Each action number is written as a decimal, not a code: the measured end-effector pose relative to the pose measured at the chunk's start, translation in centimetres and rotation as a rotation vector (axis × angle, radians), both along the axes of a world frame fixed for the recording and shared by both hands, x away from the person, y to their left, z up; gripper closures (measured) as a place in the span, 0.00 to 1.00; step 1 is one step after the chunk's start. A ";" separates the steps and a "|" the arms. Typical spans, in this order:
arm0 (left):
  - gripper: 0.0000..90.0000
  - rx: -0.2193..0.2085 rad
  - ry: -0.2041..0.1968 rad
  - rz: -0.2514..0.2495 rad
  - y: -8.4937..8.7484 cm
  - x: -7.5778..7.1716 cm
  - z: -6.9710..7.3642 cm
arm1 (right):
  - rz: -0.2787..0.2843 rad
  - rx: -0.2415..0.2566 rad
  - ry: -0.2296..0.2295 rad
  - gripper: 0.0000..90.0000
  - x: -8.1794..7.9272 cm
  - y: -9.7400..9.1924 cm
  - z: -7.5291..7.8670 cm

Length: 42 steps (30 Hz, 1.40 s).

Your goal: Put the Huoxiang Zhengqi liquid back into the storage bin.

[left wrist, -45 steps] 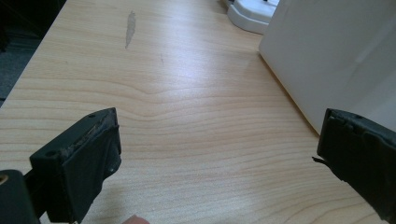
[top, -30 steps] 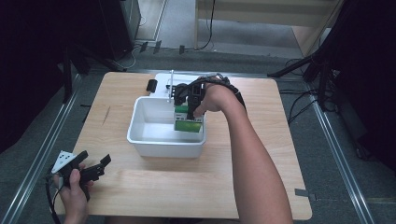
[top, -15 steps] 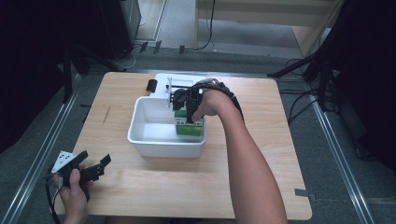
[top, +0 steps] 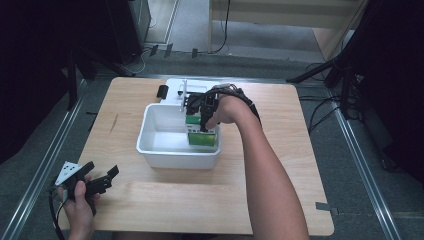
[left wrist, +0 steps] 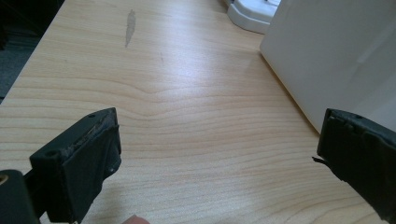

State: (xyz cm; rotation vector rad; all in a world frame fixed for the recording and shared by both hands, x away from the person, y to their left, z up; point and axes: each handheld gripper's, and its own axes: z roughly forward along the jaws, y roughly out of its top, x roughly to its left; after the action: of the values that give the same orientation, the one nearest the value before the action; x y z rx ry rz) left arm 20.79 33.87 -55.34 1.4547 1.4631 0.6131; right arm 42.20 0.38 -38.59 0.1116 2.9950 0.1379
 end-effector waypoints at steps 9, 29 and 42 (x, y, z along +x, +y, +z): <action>0.00 0.001 0.000 0.001 0.0 0.0 0.0 | -0.055 0.094 0.007 0.47 -0.1 -1.0 1.6; 0.00 0.008 0.000 0.002 0.0 0.0 0.0 | -0.278 0.360 -0.047 0.40 0.4 -6.9 5.3; 0.00 0.008 -0.001 0.005 -0.1 0.0 0.0 | -0.504 0.577 -0.145 0.41 0.8 -12.8 5.3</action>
State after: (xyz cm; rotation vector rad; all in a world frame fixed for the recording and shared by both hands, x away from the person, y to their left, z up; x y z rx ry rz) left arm 20.80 33.81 -55.33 1.4577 1.4655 0.6235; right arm 43.04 -12.38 -33.28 0.8555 2.5883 0.8906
